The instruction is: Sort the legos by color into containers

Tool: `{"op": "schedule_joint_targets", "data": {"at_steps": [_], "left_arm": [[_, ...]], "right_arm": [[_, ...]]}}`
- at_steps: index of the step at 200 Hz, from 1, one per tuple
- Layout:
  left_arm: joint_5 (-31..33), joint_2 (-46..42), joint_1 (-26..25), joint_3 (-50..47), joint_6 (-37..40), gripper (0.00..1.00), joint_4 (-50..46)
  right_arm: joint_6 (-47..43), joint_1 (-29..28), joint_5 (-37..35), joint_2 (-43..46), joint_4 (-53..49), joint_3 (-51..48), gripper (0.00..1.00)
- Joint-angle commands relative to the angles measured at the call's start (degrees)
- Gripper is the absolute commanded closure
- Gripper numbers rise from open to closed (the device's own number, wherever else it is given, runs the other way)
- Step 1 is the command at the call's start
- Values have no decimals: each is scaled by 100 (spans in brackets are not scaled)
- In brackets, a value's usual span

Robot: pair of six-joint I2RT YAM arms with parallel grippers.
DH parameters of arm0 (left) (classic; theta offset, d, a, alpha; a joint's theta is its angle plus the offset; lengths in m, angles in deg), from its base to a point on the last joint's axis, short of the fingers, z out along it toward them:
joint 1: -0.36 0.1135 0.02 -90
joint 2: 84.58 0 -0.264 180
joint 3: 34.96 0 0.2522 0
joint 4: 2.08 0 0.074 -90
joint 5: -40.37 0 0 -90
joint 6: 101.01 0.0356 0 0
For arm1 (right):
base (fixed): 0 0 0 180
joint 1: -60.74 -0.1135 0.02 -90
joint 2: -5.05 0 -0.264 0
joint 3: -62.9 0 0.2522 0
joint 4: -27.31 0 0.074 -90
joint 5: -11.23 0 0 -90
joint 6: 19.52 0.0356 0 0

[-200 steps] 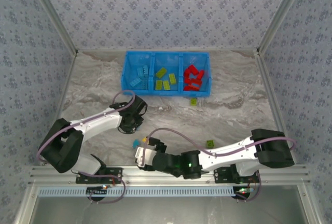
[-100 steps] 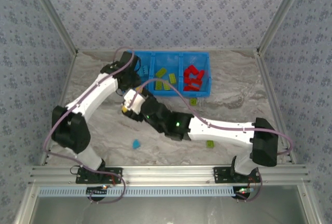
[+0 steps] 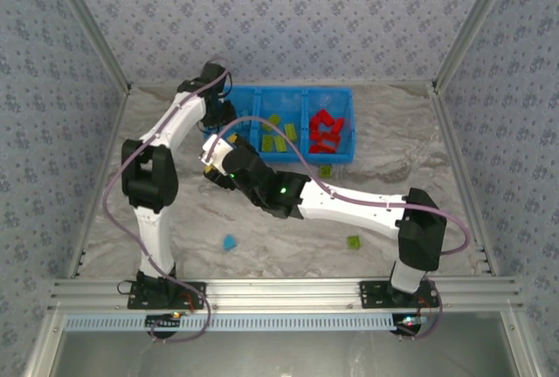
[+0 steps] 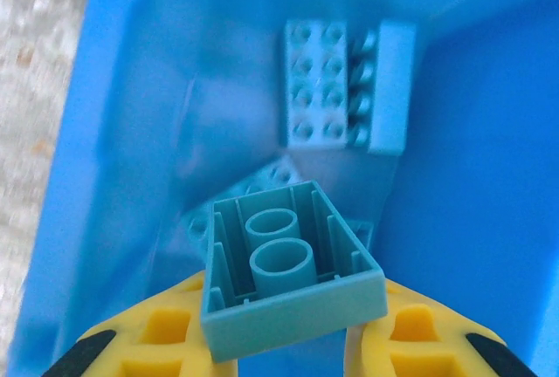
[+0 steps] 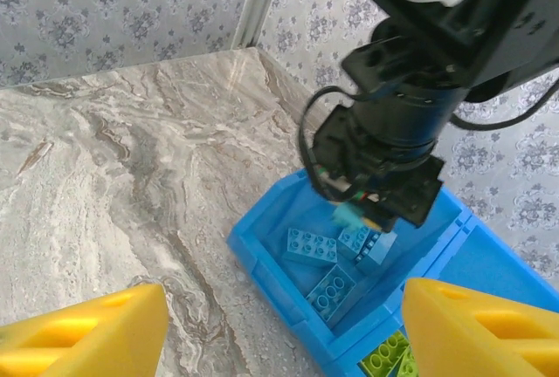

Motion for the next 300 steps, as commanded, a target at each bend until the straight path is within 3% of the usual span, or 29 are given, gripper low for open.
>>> {"op": "schedule_joint_targets", "data": {"at_steps": [1, 32, 63, 108, 169, 204, 234, 271, 300], "left_arm": [[457, 469, -109, 721, 329, 79, -501], [1717, 1080, -335, 1540, 281, 79, -1015], [2262, 1610, -387, 2105, 135, 79, -1307], [2262, 2037, -441, 2451, 141, 76, -1470], [2386, 1940, -520, 2351, 169, 52, -1536], [2449, 1690, -580, 2411, 202, 49, -1595], [2492, 1171, -715, 2356, 117, 50, -1618], [2662, -141, -957, 1762, -152, 49, -1321], [2643, -1514, -1332, 455, -335, 49, -712]], "right_arm": [[253, 151, -12, -92, -63, 219, 26], [477, 364, 67, -50, -17, 184, 26], [497, 407, 131, 61, 57, 81, 26], [604, 450, 155, 169, 82, -149, 26], [641, 501, 265, 162, 89, -247, 26], [572, 450, 337, 264, 132, -282, 25], [671, 394, -183, 685, 207, -586, 26], [2445, 1040, -629, 1536, -989, -1661, 27], [3856, 1917, -170, 1829, -2089, -2459, 27]]}}
